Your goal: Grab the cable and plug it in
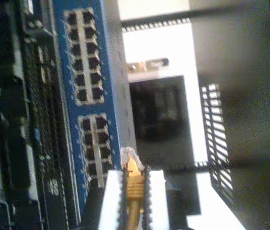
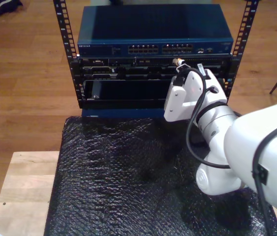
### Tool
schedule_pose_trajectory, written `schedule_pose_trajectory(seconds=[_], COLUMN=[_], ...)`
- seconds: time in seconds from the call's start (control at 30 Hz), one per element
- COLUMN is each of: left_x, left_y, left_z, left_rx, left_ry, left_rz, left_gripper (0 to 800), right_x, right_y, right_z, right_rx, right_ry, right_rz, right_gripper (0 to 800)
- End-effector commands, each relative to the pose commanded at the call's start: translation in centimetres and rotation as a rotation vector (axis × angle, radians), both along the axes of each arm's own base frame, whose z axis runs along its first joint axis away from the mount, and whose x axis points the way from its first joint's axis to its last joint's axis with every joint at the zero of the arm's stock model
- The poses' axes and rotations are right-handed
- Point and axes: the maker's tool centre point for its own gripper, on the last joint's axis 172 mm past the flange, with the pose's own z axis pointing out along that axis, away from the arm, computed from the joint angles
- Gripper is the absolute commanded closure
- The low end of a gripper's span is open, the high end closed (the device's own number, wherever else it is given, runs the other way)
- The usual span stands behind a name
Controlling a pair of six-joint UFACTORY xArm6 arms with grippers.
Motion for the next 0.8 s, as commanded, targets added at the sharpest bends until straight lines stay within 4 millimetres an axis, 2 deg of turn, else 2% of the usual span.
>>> schedule_pose_trajectory(seconds=[0.1,0.2,0.3,0.4,0.53,0.67,0.8], left_x=[0.0,0.0,0.0,0.0,0.0,0.0,0.0], left_y=[0.0,0.0,0.0,0.0,0.0,0.0,0.0], left_z=[0.0,0.0,0.0,0.0,0.0,0.0,0.0], left_rx=[0.002,0.002,0.002,0.0,0.002,0.002,0.002], left_ry=[0.0,0.0,0.0,0.0,0.0,0.0,0.0], left_rz=[0.0,0.0,0.0,0.0,0.0,0.0,0.0], left_gripper=[0,0,0,0,0,0,0], right_x=[0.2,-0.2,0.1,0.1,0.4,0.2,0.2], right_y=[-1.4,-0.6,-1.3,0.0,-0.3,-0.5,-1.0], right_z=[0.4,0.3,-0.2,-1.2,-1.4,0.0,0.2], right_rx=[-0.022,-0.024,-0.007,0.001,0.003,-0.046,-0.055], right_ry=[-0.048,-0.048,-0.041,-0.028,-0.031,-0.109,-0.123], right_rz=[-0.058,-0.068,-0.127,-0.134,-0.163,-0.189,-0.214], right_gripper=[800,800,800,800,800,800,800])
